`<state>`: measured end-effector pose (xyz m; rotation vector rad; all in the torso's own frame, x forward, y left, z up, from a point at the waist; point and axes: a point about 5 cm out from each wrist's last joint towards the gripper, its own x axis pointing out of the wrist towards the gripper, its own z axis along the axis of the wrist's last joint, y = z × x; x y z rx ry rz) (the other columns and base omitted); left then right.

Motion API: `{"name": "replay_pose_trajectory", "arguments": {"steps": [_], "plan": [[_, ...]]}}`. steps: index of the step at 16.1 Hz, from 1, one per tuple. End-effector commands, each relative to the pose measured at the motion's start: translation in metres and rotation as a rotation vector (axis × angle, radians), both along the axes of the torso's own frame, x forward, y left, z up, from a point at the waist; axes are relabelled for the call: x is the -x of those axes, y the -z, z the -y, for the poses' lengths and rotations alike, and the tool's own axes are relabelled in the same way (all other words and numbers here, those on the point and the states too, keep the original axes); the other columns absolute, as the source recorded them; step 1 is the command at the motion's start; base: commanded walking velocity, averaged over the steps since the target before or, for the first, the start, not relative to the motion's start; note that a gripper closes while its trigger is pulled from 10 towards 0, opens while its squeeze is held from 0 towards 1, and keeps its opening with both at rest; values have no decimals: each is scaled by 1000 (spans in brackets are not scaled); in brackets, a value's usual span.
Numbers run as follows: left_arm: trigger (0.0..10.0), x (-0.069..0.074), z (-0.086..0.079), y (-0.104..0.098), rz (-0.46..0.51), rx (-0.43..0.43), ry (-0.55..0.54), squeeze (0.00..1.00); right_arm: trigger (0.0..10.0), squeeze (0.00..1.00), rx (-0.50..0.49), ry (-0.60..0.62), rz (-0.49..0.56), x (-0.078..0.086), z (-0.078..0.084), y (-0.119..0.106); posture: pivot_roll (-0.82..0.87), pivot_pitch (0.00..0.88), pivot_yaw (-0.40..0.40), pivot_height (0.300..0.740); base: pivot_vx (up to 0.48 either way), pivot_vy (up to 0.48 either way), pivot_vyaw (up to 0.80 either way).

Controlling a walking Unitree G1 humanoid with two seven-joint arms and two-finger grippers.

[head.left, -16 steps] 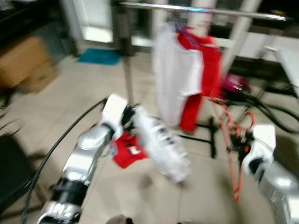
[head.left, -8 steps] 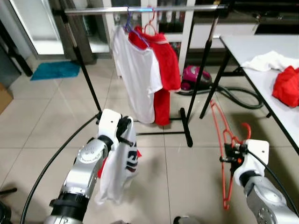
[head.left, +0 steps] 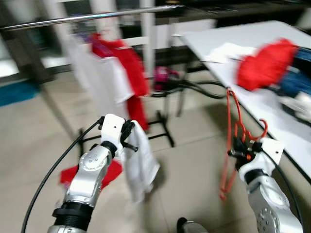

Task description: Hang hanger

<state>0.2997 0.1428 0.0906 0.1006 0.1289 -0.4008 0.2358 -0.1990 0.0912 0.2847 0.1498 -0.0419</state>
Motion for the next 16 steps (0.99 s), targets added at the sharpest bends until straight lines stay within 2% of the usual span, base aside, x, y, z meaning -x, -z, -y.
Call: {"name": "replay_pose_trajectory", "arguments": {"steps": [1,2,3,4,8,9,11,12,16], "plan": [[10000,-3,-3,-4,19,-6,-9,0,10000,0,-50,-21,35,-2,-2,-5,-106,0,59,740,0,0,-800],[10000,-1,-4,-2,5,-5,-4,0,10000,0,25,-12,32,-5,-1,-3,-106,0,56,740,0,0,-800],[10000,-1,-4,-2,2,-5,-2,0,10000,0,76,-58,23,-5,-3,2,-105,0,54,740,0,0,-800],[10000,0,-4,-2,2,-4,-1,0,10000,0,95,-68,4,-5,-3,5,-102,0,49,740,0,0,-800],[10000,2,-9,0,-17,3,-22,0,10000,0,115,-91,-110,-3,-4,17,-104,6,44,740,0,0,-800],[10000,2,-10,-2,-4,-4,-20,0,10000,0,96,-106,-119,-2,-5,17,-105,7,47,740,0,0,-800],[10000,-1,-13,-6,38,-22,-29,0,10000,0,173,-95,-104,-4,-2,14,-106,14,50,740,0,0,-800],[10000,-2,-15,-6,46,-21,-53,0,10000,0,127,-97,-110,-4,-2,17,-106,20,51,740,0,0,-800],[10000,1,-18,-5,25,-39,-45,0,10000,0,160,-42,-162,-3,10,27,-101,23,48,740,0,0,-797]]}}
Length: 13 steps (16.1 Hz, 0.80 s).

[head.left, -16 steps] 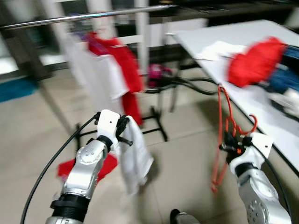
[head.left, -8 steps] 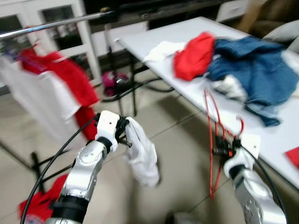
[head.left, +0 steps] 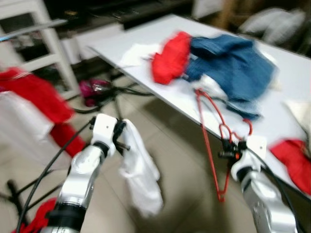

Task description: Hang hanger

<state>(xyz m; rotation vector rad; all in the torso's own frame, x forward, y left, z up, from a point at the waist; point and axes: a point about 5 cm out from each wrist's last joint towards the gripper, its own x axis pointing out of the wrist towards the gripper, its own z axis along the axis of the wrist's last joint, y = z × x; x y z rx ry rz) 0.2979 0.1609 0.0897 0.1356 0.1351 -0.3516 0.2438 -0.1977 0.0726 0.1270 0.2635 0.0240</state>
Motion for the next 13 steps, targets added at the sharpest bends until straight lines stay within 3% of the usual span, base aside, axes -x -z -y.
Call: {"name": "replay_pose_trajectory", "arguments": {"steps": [1,2,6,10,13], "plan": [[10000,0,0,-6,20,0,17,0,10000,0,27,74,-59,5,14,10,-101,23,48,740,0,0,-788],[10000,-1,3,-8,9,16,54,0,10000,0,-10,74,-67,7,13,13,-104,22,56,740,0,0,-800],[10000,-2,6,-7,8,34,60,0,10000,0,0,76,-91,14,11,17,-116,21,65,740,0,0,-794],[10000,-5,7,-7,-3,34,63,0,10000,0,0,94,-101,21,7,15,-121,19,72,740,0,351,-788],[10000,-5,9,-7,-7,34,68,0,10000,0,5,91,-105,15,2,11,-123,18,71,740,0,355,-788]]}}
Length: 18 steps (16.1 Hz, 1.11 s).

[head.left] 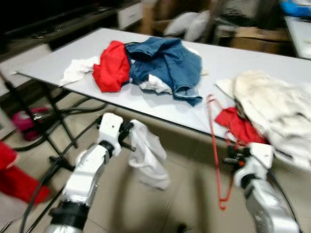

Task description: Hang hanger

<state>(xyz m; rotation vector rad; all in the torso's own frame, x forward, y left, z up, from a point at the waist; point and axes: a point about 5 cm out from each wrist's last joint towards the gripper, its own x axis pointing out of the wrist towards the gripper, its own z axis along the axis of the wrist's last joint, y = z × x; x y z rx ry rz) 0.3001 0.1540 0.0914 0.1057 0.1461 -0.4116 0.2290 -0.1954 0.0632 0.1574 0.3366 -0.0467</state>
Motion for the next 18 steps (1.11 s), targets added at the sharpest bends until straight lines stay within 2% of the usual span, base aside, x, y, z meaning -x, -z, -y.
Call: {"name": "replay_pose_trajectory", "arguments": {"steps": [1,8,11,13,14,15,16,18], "plan": [[10000,-3,2,-5,13,4,12,0,10000,0,26,20,-28,-1,4,1,-123,18,71,740,0,352,-788],[10000,-3,1,-4,9,0,3,0,10000,0,29,7,-27,-4,-1,-12,-118,7,65,740,0,353,-788],[10000,-2,3,-7,23,34,11,0,10000,0,54,-43,-16,-5,0,-13,-120,6,64,740,0,87,-788],[10000,-4,7,-18,73,98,13,0,10000,0,105,-188,50,-6,-3,-20,-121,8,64,740,0,0,0],[10000,-7,7,-26,118,101,17,0,10000,0,189,-320,94,-6,-6,-30,-121,8,64,740,300,0,0],[10000,-7,11,-32,138,93,41,0,10000,0,217,-405,133,-5,-7,-42,-122,9,64,740,337,0,0],[10000,-10,15,-43,171,116,51,0,10000,0,209,-480,209,-6,-10,-63,-123,7,61,740,364,0,0],[10000,-13,18,-55,202,137,60,0,10000,0,220,-546,272,-6,-11,-81,-125,5,58,740,368,0,0]]}}
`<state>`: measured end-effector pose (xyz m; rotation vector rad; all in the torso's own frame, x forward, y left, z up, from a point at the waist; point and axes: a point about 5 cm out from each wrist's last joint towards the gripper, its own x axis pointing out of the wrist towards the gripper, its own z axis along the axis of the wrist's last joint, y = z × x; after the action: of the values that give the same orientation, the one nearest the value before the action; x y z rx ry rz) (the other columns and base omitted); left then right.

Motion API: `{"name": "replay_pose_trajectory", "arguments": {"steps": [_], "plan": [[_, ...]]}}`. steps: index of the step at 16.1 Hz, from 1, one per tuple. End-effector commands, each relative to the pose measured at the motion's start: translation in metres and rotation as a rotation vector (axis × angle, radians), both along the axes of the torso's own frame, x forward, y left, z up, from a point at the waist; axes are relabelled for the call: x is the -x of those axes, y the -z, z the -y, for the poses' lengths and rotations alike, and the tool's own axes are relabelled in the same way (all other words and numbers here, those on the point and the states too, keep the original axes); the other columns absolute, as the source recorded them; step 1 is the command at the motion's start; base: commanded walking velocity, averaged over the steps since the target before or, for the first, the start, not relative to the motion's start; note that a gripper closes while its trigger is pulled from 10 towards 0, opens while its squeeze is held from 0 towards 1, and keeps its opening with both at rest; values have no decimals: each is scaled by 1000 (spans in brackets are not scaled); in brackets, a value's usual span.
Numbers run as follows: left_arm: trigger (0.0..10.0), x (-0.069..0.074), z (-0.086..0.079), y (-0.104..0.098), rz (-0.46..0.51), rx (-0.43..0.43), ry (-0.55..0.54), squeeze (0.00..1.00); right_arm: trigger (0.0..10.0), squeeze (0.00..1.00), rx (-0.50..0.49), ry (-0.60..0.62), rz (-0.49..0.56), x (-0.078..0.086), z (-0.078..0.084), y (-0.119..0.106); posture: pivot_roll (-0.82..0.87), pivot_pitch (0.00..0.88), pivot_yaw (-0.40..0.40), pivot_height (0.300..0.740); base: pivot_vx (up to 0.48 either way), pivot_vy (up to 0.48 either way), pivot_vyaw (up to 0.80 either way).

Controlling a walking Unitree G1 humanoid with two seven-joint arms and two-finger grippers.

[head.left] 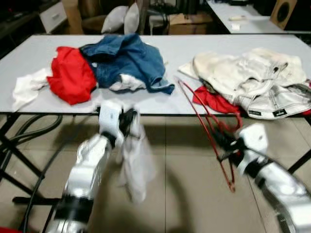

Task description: Hang hanger

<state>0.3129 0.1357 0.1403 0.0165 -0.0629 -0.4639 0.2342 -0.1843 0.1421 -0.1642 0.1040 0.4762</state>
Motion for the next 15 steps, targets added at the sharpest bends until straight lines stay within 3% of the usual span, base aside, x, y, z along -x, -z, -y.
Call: {"name": "replay_pose_trajectory", "arguments": {"steps": [1,4,7,9,13,15], "plan": [[10000,-4,2,-20,57,30,16,0,10000,0,29,-70,44,0,0,-15,-127,2,53,740,446,0,0],[10000,-15,9,-44,119,40,51,0,10000,0,112,-210,40,8,7,-33,-121,0,42,740,462,0,0],[10000,-46,17,-93,226,50,84,0,10000,0,246,-374,-65,27,43,-68,-123,0,48,740,480,0,0],[10000,-57,22,-115,266,52,110,0,10000,0,288,-445,-113,32,48,-78,-127,0,59,740,480,0,0],[10000,-72,38,-169,392,48,192,0,10000,0,302,-590,-176,35,35,-85,-130,0,58,740,480,0,0],[10000,-73,42,-190,441,89,224,0,10000,0,277,-606,-135,25,27,-88,-135,0,60,740,456,0,0]]}}
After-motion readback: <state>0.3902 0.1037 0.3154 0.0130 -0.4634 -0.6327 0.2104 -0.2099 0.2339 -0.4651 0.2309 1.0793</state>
